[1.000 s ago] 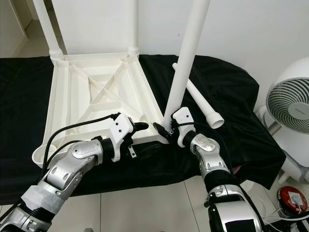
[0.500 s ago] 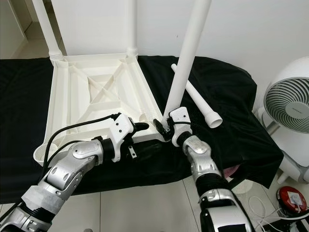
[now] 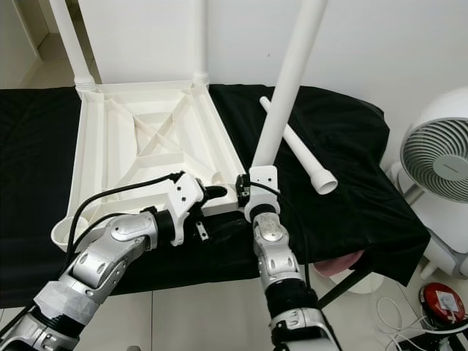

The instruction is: Building children table

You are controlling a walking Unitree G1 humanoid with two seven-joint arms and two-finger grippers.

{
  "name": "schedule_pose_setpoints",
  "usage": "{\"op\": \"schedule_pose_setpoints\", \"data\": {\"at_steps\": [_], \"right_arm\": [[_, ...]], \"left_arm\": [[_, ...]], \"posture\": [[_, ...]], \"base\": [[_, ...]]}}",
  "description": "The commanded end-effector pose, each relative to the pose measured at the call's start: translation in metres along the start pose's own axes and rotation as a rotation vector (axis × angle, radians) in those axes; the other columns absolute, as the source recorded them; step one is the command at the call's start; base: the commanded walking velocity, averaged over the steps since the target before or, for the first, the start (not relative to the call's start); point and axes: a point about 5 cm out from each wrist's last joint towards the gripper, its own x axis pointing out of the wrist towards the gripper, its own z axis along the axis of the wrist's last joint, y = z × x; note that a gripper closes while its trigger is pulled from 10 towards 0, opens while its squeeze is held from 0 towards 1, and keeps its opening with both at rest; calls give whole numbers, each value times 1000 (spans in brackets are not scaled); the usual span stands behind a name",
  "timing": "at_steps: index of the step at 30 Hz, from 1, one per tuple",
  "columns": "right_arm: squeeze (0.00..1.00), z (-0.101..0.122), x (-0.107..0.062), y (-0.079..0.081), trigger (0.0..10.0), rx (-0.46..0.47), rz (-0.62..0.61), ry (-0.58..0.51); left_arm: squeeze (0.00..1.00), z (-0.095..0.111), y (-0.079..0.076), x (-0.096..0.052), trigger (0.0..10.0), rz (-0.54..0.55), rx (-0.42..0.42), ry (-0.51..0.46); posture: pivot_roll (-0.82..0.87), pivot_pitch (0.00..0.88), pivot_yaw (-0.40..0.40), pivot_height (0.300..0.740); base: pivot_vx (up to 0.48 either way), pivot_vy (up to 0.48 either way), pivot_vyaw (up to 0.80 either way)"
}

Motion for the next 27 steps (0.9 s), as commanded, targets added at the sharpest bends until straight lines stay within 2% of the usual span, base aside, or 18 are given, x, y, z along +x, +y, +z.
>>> {"op": "schedule_pose_setpoints", "data": {"at_steps": [1,5,6,7,8,12,17,19,22,23,24,25,26,27], "right_arm": [[0,-12,-5,-5,10000,2,-36,66],[0,-11,-5,-6,10000,5,-32,59],[780,-8,-5,-6,10000,13,-37,51],[780,-8,-5,-6,10000,13,-37,51],[1000,-7,-5,-6,10000,27,-36,45],[1000,-4,-5,-5,10000,36,-28,34],[1000,-2,-6,-6,10000,56,74,9],[1000,-7,-5,-15,10000,28,137,21],[1000,-9,-4,-18,10000,11,152,26],[63,-10,-4,-21,10000,3,191,32],[63,-10,-4,-21,10000,3,191,32],[0,-10,-2,-25,10000,-13,245,25],[0,-10,-2,-25,10000,-13,245,25],[0,-7,1,-29,10000,-49,297,-2]], "left_arm": [[0,0,-6,3,10000,-76,7,3],[0,0,-6,3,10000,-77,8,3],[0,0,-7,3,10000,-78,9,3],[0,0,-7,3,10000,-78,9,3],[0,0,-7,3,10000,-78,9,3],[0,0,-7,3,10000,-78,10,3],[0,0,-7,4,10000,-76,11,2],[0,1,-7,5,10000,-75,11,-1],[0,1,-7,5,10000,-74,11,-2],[0,1,-7,5,10000,-74,11,-3],[0,1,-7,5,10000,-74,11,-3],[0,1,-7,5,10000,-74,13,-4],[0,1,-7,5,10000,-74,13,-4],[0,1,-6,6,10000,-75,15,-4]], "posture": [[-85,0,-40,740],[-85,0,-40,740],[-85,0,-40,740],[-85,0,-40,740],[-83,0,-42,740],[-83,0,-43,740],[-84,0,-49,740],[-85,0,-50,740],[-85,0,-50,740],[-87,0,-50,740],[-87,0,-50,740],[-87,0,-49,740],[-87,0,-49,740],[-89,0,-47,740]], "base": [[0,0,0],[0,0,0],[0,0,0],[0,0,0],[0,0,0],[0,0,0],[0,0,0],[0,0,0],[0,0,0],[0,0,0],[0,0,0],[0,0,0],[0,0,0],[0,0,0]]}}
